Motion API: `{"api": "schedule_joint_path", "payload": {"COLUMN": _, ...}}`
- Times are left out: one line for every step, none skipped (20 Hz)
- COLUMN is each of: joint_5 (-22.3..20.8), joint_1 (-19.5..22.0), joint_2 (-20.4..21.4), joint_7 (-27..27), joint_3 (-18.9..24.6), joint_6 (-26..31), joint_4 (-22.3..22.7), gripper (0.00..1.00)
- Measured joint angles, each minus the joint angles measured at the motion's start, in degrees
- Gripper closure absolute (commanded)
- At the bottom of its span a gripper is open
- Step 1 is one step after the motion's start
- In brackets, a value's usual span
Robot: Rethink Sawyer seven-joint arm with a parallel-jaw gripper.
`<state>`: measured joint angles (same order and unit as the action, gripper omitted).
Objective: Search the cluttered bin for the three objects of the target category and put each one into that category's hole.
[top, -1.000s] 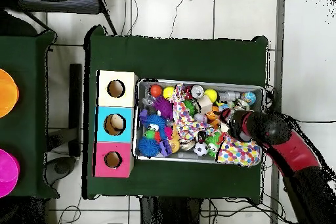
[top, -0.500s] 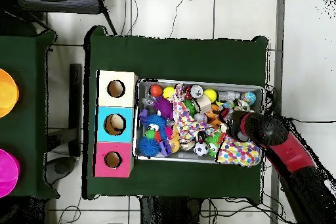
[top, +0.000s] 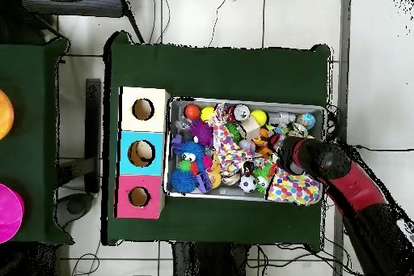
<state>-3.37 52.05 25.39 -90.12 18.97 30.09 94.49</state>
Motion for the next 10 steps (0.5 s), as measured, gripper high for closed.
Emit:
{"api": "schedule_joint_path", "payload": {"joint_5": -0.04, "joint_1": -0.12, "joint_2": -0.02, "joint_7": 0.00, "joint_3": 0.01, "joint_6": -0.32, "joint_4": 0.00, "gripper": 0.00}}
{"api": "schedule_joint_path", "payload": {"joint_5": -0.07, "joint_1": -0.11, "joint_2": -0.05, "joint_7": 0.00, "joint_3": 0.01, "joint_6": -0.62, "joint_4": 0.01, "gripper": 0.00}}
{"api": "schedule_joint_path", "payload": {"joint_5": -0.07, "joint_1": -0.09, "joint_2": -0.06, "joint_7": 0.00, "joint_3": 0.02, "joint_6": -0.71, "joint_4": 0.01, "gripper": 0.00}}
{"api": "schedule_joint_path", "payload": {"joint_5": -0.12, "joint_1": -0.02, "joint_2": -0.09, "joint_7": -0.01, "joint_3": 0.05, "joint_6": -0.85, "joint_4": 0.02, "gripper": 0.00}}
{"api": "schedule_joint_path", "payload": {"joint_5": -0.18, "joint_1": 0.05, "joint_2": -0.11, "joint_7": -0.01, "joint_3": 0.07, "joint_6": -0.98, "joint_4": 0.02, "gripper": 0.00}}
{"api": "schedule_joint_path", "payload": {"joint_5": -0.32, "joint_1": 0.09, "joint_2": -0.12, "joint_7": -0.01, "joint_3": 0.12, "joint_6": -1.06, "joint_4": 0.02, "gripper": 0.00}}
{"api": "schedule_joint_path", "payload": {"joint_5": -0.60, "joint_1": 0.10, "joint_2": -0.11, "joint_7": -0.01, "joint_3": 0.12, "joint_6": -1.19, "joint_4": 0.01, "gripper": 0.00}}
{"api": "schedule_joint_path", "payload": {"joint_5": -0.87, "joint_1": 0.12, "joint_2": -0.10, "joint_7": -0.01, "joint_3": 0.13, "joint_6": -1.31, "joint_4": 0.01, "gripper": 0.00}}
{"api": "schedule_joint_path", "payload": {"joint_5": -1.15, "joint_1": 0.13, "joint_2": -0.09, "joint_7": -0.01, "joint_3": 0.14, "joint_6": -1.43, "joint_4": 0.01, "gripper": 1.00}}
{"api": "schedule_joint_path", "payload": {"joint_5": -1.47, "joint_1": 0.11, "joint_2": -0.06, "joint_7": -0.01, "joint_3": 0.15, "joint_6": -1.57, "joint_4": 0.00, "gripper": 1.00}}
